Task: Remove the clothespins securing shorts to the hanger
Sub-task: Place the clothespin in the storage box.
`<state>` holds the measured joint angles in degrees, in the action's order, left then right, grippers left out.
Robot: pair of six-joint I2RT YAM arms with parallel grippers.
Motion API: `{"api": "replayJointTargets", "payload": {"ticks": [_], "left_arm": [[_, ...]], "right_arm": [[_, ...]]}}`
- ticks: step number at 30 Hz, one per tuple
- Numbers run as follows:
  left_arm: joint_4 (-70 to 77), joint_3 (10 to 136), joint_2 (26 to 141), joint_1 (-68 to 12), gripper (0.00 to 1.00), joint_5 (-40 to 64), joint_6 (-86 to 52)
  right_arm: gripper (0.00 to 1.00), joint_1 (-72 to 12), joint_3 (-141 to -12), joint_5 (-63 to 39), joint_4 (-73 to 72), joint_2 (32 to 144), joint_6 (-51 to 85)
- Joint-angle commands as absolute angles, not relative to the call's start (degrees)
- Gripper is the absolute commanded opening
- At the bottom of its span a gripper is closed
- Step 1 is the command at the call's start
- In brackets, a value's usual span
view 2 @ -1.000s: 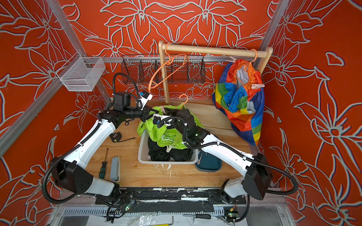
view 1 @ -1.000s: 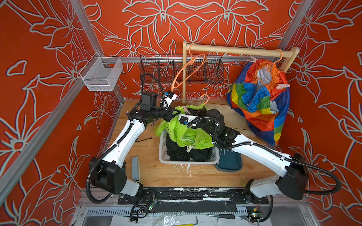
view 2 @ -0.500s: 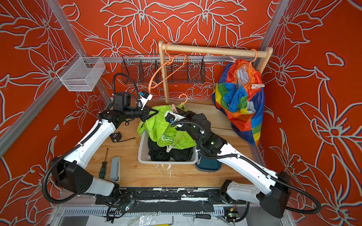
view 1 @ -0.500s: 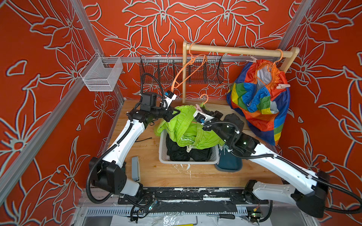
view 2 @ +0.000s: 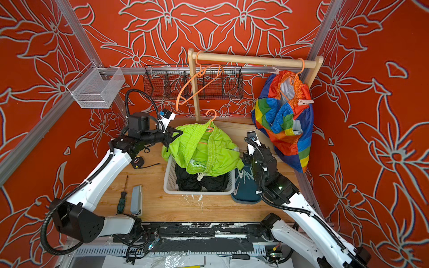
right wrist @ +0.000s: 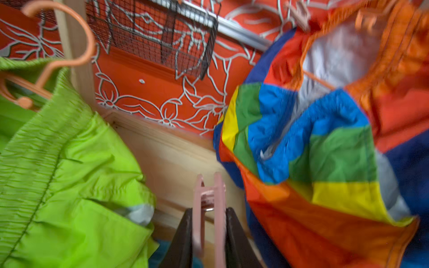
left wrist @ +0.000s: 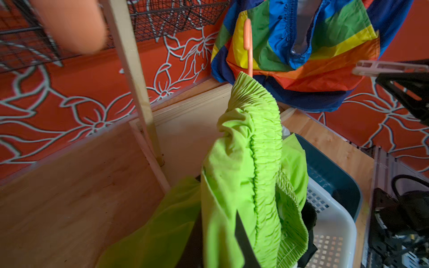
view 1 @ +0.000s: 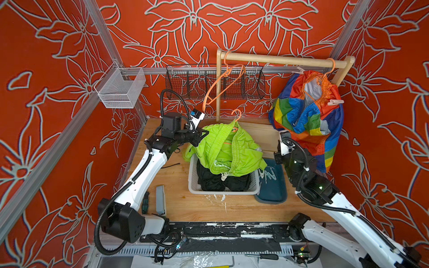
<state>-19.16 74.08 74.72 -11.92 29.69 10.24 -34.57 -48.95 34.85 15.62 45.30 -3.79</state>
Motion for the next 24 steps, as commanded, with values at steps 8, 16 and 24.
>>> {"api": "replayJointTargets", "payload": {"ticks": [8,16,24], "left_arm": [[-5.1,69.4,65.2,-7.8,0.00,20.0,8.6],[-4.9,69.5,65.1,-7.6,0.00,22.0,8.0],[-5.1,69.7,65.5,-7.6,0.00,23.1,7.7]], "right_arm": [[0.11,-32.5,-36.6,27.4,30.5,42.5,35.8],[0.11,-31.5,-23.6,23.3,19.7,46.0,46.2],[0.35,-29.8,-24.1,22.9,15.8,53.2,46.4]]}}
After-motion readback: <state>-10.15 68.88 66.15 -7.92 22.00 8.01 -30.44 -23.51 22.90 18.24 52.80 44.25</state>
